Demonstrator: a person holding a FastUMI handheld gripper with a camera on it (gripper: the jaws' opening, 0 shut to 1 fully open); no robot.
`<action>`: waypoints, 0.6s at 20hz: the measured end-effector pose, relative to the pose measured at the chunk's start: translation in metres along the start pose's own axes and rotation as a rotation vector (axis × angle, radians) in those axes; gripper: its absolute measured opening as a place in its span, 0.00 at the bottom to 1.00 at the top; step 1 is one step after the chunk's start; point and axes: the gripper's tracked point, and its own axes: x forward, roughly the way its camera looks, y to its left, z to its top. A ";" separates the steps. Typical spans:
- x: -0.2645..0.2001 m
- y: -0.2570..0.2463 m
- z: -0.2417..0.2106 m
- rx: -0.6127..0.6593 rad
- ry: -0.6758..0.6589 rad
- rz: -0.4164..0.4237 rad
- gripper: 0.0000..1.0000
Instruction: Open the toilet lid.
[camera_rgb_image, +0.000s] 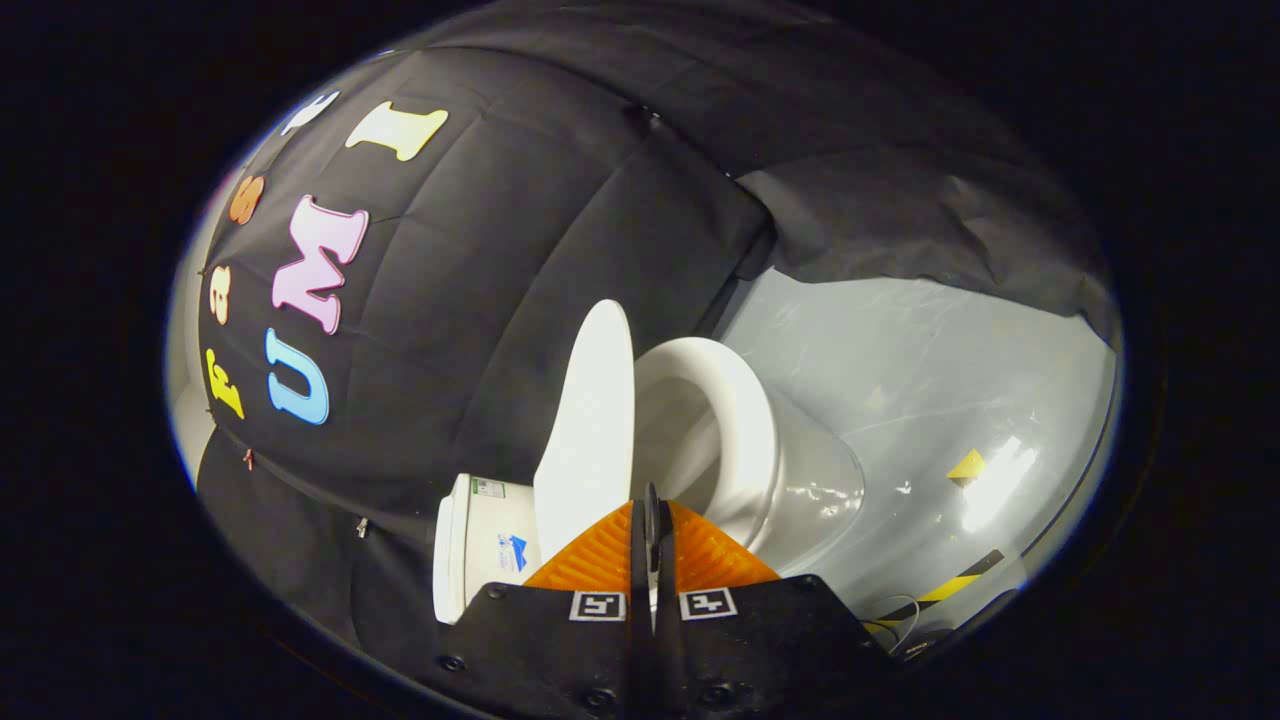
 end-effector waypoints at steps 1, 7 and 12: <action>-0.003 0.014 0.000 -0.029 -0.005 0.012 0.06; -0.029 0.100 -0.004 -0.235 -0.056 0.027 0.06; -0.036 0.150 -0.016 -0.415 -0.118 -0.055 0.07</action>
